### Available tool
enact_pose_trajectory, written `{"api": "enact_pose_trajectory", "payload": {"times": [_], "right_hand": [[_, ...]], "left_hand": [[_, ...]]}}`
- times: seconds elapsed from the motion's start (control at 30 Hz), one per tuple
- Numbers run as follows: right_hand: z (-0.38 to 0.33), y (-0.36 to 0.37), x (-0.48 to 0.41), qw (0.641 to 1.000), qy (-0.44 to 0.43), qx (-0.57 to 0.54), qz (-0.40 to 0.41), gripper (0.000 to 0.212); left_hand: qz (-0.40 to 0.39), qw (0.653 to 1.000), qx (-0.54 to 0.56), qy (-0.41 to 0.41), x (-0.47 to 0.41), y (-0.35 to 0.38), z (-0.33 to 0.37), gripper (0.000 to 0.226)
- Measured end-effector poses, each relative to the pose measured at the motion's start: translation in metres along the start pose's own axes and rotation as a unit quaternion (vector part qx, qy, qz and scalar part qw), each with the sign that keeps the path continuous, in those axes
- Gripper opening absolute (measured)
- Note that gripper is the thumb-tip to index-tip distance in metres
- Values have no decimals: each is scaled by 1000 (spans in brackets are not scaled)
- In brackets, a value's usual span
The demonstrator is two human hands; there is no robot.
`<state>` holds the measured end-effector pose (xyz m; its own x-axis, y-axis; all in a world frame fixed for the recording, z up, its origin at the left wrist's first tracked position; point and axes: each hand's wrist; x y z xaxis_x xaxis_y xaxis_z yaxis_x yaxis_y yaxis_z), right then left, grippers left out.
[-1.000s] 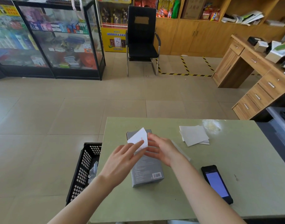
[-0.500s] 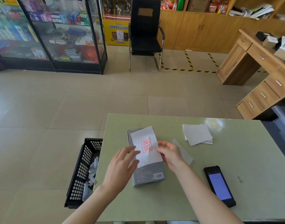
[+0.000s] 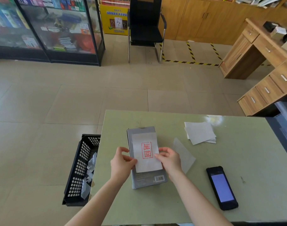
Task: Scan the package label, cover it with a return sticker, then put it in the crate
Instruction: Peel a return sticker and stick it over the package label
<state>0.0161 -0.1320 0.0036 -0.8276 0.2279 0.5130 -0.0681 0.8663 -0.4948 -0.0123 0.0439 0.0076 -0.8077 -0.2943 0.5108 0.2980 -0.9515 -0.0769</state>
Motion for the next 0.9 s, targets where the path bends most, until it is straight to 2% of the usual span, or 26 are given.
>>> {"api": "enact_pose_trajectory", "payload": {"times": [0.17, 0.33, 0.57, 0.67, 0.77, 0.83, 0.9], "right_hand": [[0, 6, 3, 992, -55, 104, 52, 27], [1, 17, 8, 976, -123, 159, 86, 26], [6, 30, 14, 946, -155, 245, 145, 31], [7, 30, 17, 926, -153, 305, 163, 44], [16, 20, 17, 893, -159, 375, 194, 61], [29, 16, 18, 855, -241, 417, 191, 57], [42, 18, 20, 807, -346, 454, 149, 50]], "left_hand": [[6, 999, -35, 26, -3, 6, -4, 31], [18, 996, -68, 55, -4, 11, -9, 26], [15, 984, -139, 109, 0, 18, -11, 25], [3, 970, -192, 151, 3, 18, -15, 23], [-6, 933, -285, 219, 5, 14, -21, 26], [-36, 877, -381, 290, 5, 10, -26, 39], [-83, 820, -448, 347, 4, 6, -28, 54]]}}
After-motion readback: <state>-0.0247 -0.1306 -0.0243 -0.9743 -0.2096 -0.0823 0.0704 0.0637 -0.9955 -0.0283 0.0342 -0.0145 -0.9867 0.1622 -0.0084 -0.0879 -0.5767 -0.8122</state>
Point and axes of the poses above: each hand's wrist, its own x-axis away from the middle knuckle, its own y-axis out of the palm, z = x × y, and after that the axes turned 15 degrees about x, right-handed
